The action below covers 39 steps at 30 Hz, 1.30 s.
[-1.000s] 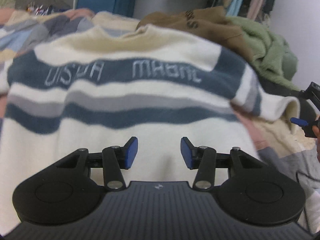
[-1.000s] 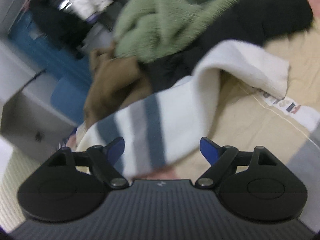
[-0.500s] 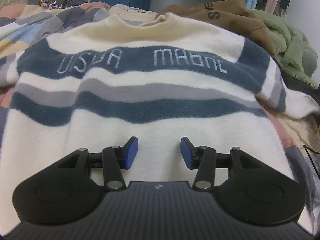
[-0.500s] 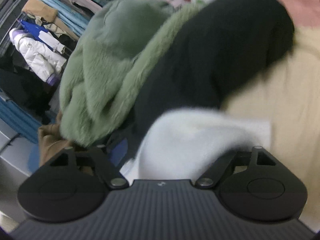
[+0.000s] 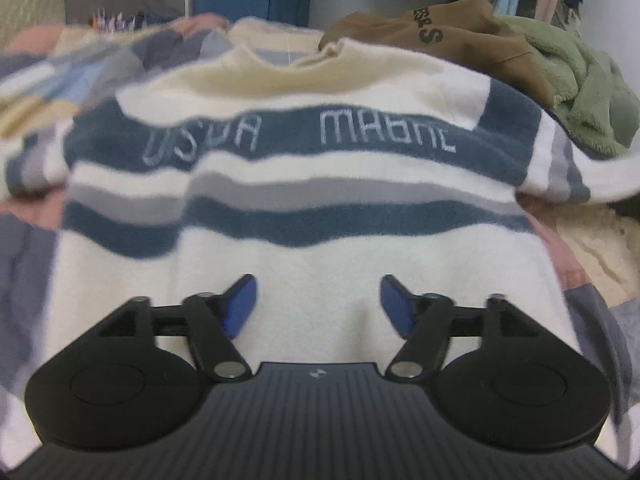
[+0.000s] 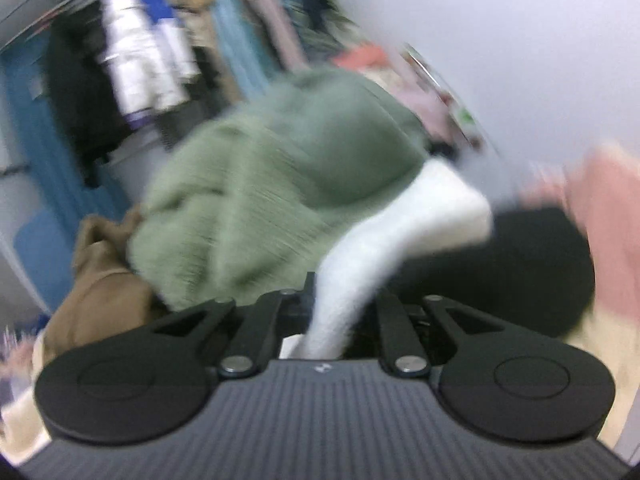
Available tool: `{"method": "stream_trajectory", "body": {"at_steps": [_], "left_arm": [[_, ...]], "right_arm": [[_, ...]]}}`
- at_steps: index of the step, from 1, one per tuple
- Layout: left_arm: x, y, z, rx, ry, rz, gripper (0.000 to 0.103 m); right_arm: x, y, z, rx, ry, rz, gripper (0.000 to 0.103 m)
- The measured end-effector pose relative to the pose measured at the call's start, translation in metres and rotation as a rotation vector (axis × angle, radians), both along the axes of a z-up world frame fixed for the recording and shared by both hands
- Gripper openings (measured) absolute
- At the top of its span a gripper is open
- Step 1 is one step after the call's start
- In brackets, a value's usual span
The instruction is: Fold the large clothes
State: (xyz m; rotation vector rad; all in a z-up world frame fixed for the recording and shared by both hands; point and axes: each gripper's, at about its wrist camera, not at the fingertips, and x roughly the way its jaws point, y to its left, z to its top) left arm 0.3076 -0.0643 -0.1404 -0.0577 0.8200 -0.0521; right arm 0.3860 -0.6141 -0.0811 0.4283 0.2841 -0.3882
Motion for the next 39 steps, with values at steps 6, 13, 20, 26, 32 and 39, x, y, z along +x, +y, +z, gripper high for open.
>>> {"method": "stream_trajectory", "body": {"at_steps": [6,13,20,26,32,39], "left_arm": [[-0.029,-0.004,0.044,0.013,-0.031,-0.009,0.094],[-0.077,0.012,0.122,0.014,-0.113,0.122,0.099],[-0.136,0.021,0.202,-0.018,-0.201,0.141,0.1],[-0.175,0.018,0.247,-0.018,-0.252,0.097,0.1],[-0.184,0.021,0.251,-0.049,-0.186,0.033,0.101],[-0.166,0.058,0.236,-0.084,-0.106,0.112,0.101]], "right_arm": [[-0.014,0.088,0.071,-0.264,-0.094,0.181,0.012],[-0.044,0.206,0.113,-0.414,-0.184,0.451,0.012],[-0.079,0.325,0.089,-0.466,-0.188,0.742,0.012],[-0.107,0.402,0.045,-0.435,-0.14,0.951,0.012],[-0.139,0.463,-0.002,-0.351,-0.062,1.192,0.012],[-0.142,0.49,-0.072,-0.338,0.19,1.246,0.014]]}}
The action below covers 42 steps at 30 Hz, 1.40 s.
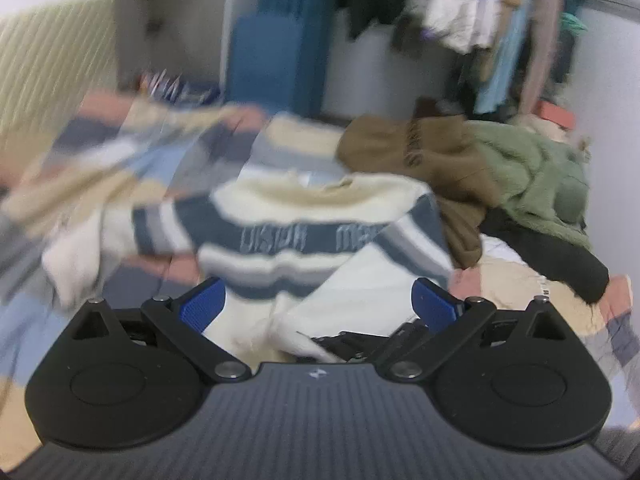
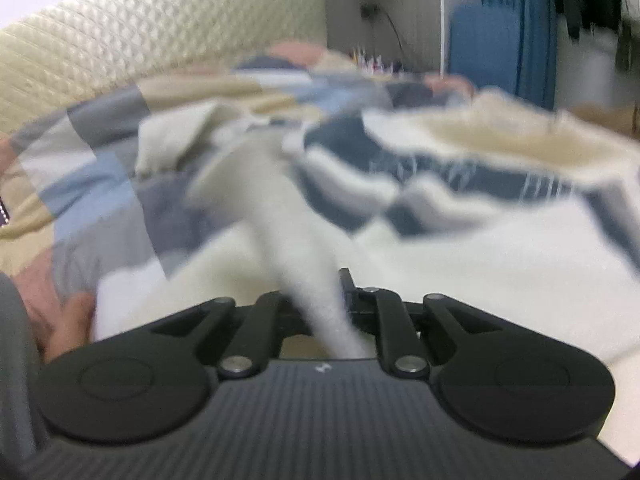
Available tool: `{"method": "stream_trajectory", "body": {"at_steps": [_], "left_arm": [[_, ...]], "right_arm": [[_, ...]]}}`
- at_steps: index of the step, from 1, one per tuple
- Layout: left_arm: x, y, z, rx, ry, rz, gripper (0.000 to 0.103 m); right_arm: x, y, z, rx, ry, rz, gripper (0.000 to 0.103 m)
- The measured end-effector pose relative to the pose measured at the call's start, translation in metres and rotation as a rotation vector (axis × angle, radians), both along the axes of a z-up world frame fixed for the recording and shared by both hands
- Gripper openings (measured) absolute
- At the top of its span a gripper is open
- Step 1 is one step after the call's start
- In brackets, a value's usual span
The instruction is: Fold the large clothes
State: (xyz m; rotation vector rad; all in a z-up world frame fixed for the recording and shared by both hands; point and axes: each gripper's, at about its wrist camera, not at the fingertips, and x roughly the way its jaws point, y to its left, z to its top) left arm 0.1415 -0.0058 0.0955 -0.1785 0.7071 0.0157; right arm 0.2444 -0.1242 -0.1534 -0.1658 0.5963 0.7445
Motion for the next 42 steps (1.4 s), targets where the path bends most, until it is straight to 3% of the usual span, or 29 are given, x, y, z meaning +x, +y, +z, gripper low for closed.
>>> {"method": "stream_trajectory", "body": {"at_steps": [5,8,11,13,15,17,21,26,30,35,38,42], "left_arm": [[0.012,0.016,-0.01,-0.067,0.071,0.017,0.101],[0.02,0.022,-0.003,-0.063,0.022,0.094,0.101],[0.034,0.027,-0.003,-0.08,0.003,0.09,0.101],[0.043,0.026,-0.008,-0.07,-0.006,0.077,0.101],[0.051,0.022,-0.018,-0.069,0.009,0.048,0.101],[0.055,0.018,-0.033,-0.067,0.001,0.045,0.101],[0.067,0.013,-0.069,-0.073,0.017,0.033,0.101],[0.089,0.007,-0.121,-0.122,0.027,-0.026,0.101],[0.106,-0.013,-0.155,-0.012,0.0,-0.068,0.101],[0.126,-0.019,-0.201,-0.018,0.031,-0.113,0.101],[0.133,-0.019,-0.223,-0.006,0.059,-0.126,0.101],[0.144,-0.016,-0.249,0.041,0.121,-0.114,0.101]], "right_arm": [[-0.006,0.004,-0.011,-0.021,0.021,-0.018,0.014],[-0.007,-0.002,-0.003,-0.008,0.027,-0.025,0.014],[-0.006,-0.015,0.003,0.007,0.05,-0.04,0.017],[-0.008,-0.018,0.006,0.011,0.073,-0.053,0.027],[-0.016,-0.03,0.011,0.041,0.094,-0.072,0.053],[-0.026,-0.041,0.016,0.054,0.099,-0.085,0.06],[-0.046,-0.071,0.028,0.084,0.085,-0.146,0.06],[-0.044,-0.108,0.038,0.139,0.076,-0.311,0.06],[-0.027,-0.121,0.038,0.157,0.06,-0.397,0.06],[-0.002,-0.128,0.031,0.185,0.065,-0.472,0.059],[0.012,-0.127,0.028,0.194,0.057,-0.488,0.047],[0.034,-0.122,0.019,0.171,0.063,-0.495,0.044]]}}
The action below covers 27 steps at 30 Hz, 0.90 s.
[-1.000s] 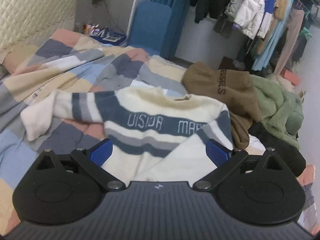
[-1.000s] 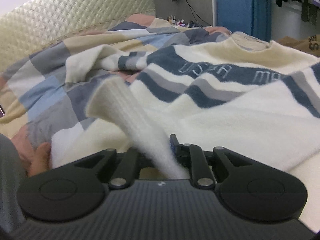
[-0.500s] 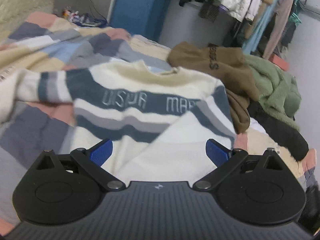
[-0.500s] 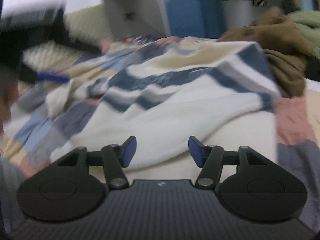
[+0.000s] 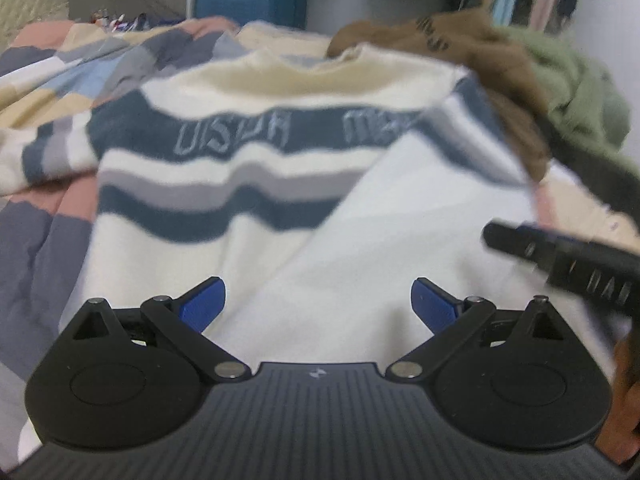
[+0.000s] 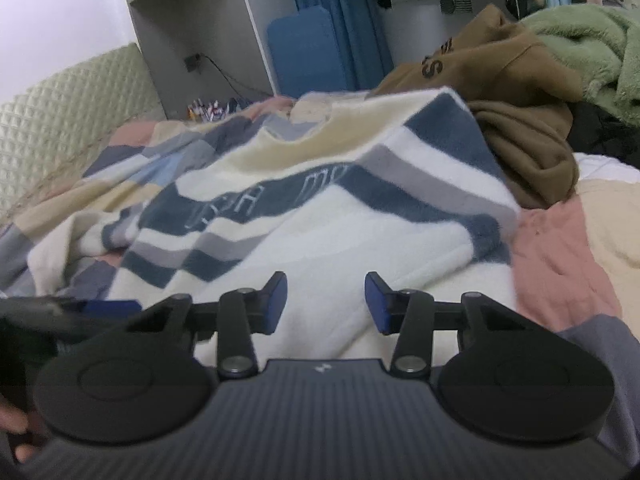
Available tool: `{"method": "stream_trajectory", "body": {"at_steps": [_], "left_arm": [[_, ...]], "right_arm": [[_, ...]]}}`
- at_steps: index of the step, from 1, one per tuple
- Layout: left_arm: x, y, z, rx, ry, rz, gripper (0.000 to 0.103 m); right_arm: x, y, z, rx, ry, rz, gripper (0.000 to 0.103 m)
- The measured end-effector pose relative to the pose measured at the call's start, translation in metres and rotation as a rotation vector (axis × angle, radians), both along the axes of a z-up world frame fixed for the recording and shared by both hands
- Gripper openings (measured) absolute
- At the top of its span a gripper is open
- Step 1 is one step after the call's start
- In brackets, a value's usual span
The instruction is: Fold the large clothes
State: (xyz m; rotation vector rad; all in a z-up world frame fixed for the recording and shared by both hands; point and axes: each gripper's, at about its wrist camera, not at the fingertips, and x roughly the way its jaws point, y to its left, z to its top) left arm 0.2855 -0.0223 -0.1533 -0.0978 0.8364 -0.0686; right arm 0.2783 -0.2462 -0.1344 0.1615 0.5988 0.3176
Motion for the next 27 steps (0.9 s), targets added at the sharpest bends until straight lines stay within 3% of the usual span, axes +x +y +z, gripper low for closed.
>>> {"method": "stream_trajectory", "body": {"at_steps": [2,6,11,16,21,27], "left_arm": [[0.006,0.004,-0.013,0.008,0.043,0.014,0.101],[0.012,0.017,-0.025,-0.046,0.094,0.029,0.101],[0.008,0.015,-0.016,0.008,0.035,0.01,0.101],[-0.005,0.025,0.007,0.038,-0.043,0.054,0.101],[0.006,0.063,0.036,0.144,-0.11,0.161,0.101],[0.035,0.148,0.044,0.293,-0.062,0.265,0.101]], "right_arm": [[0.01,0.002,-0.009,-0.017,0.03,0.003,0.042],[0.021,0.008,-0.027,-0.056,0.088,0.003,0.042],[0.019,0.008,-0.028,-0.063,0.084,-0.001,0.04],[0.016,0.006,-0.025,-0.062,0.077,-0.009,0.04],[0.011,0.007,-0.023,-0.075,0.063,-0.01,0.04],[0.01,0.006,-0.023,-0.071,0.055,-0.007,0.04]]}}
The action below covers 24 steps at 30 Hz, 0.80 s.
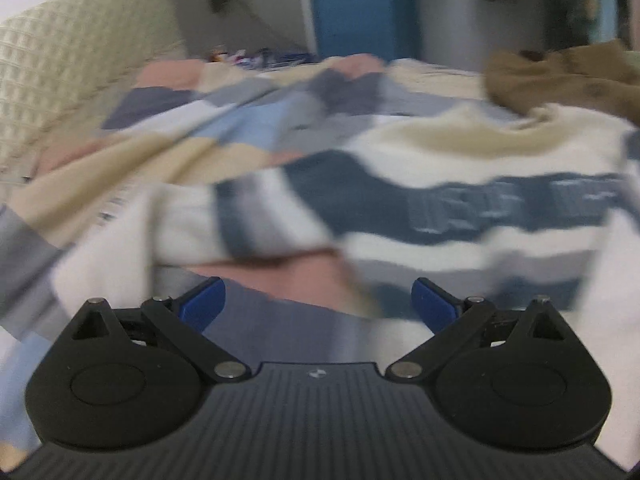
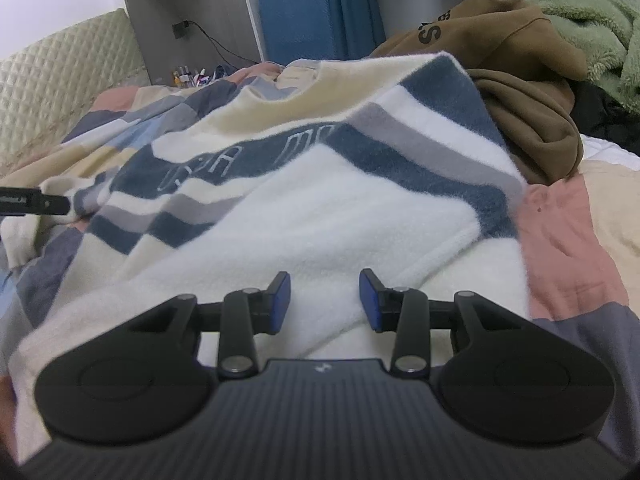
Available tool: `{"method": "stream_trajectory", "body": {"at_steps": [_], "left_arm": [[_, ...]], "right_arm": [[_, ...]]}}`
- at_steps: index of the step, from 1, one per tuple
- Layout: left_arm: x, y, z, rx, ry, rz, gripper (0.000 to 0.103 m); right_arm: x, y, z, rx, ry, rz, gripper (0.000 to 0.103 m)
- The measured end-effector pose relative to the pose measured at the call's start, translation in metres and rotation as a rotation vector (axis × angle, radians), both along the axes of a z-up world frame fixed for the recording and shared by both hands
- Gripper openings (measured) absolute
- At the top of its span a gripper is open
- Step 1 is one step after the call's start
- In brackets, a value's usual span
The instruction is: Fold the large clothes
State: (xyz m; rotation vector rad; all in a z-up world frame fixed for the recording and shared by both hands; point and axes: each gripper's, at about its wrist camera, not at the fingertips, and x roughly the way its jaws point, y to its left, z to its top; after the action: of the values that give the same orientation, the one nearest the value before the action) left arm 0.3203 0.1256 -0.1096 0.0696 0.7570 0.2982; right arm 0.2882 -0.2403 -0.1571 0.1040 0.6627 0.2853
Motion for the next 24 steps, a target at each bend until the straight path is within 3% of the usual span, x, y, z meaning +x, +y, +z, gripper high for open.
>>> {"method": "stream_trajectory", "body": {"at_steps": [4,7,11,14,15,17,19,24], "left_arm": [[0.018,0.066,-0.016,0.124,0.058,0.056,0.1],[0.026,0.112,-0.032,0.127,0.109,0.12,0.1],[0.033,0.14,-0.052,0.266,0.137,0.15,0.098],[0.035,0.151,-0.067,0.395,0.175,0.179,0.076],[0.034,0.158,-0.071,0.42,0.189,0.192,0.056],[0.034,0.17,-0.069,0.44,0.195,0.212,0.044],[0.031,0.181,-0.057,0.426,0.178,0.23,0.016],[0.011,0.192,-0.012,0.359,0.132,0.248,0.009]], "right_arm": [[0.0,0.004,-0.002,-0.011,-0.003,0.006,0.043],[0.0,0.01,-0.002,-0.039,-0.014,0.016,0.044],[0.002,0.012,-0.003,-0.054,-0.017,0.021,0.044],[0.005,0.012,-0.005,-0.054,-0.015,0.019,0.044],[0.007,0.012,-0.006,-0.052,-0.013,0.018,0.044],[0.01,0.013,-0.007,-0.05,-0.012,0.016,0.044],[0.013,0.013,-0.007,-0.045,-0.012,0.016,0.044],[0.013,0.01,-0.005,-0.017,-0.002,0.01,0.044]]}}
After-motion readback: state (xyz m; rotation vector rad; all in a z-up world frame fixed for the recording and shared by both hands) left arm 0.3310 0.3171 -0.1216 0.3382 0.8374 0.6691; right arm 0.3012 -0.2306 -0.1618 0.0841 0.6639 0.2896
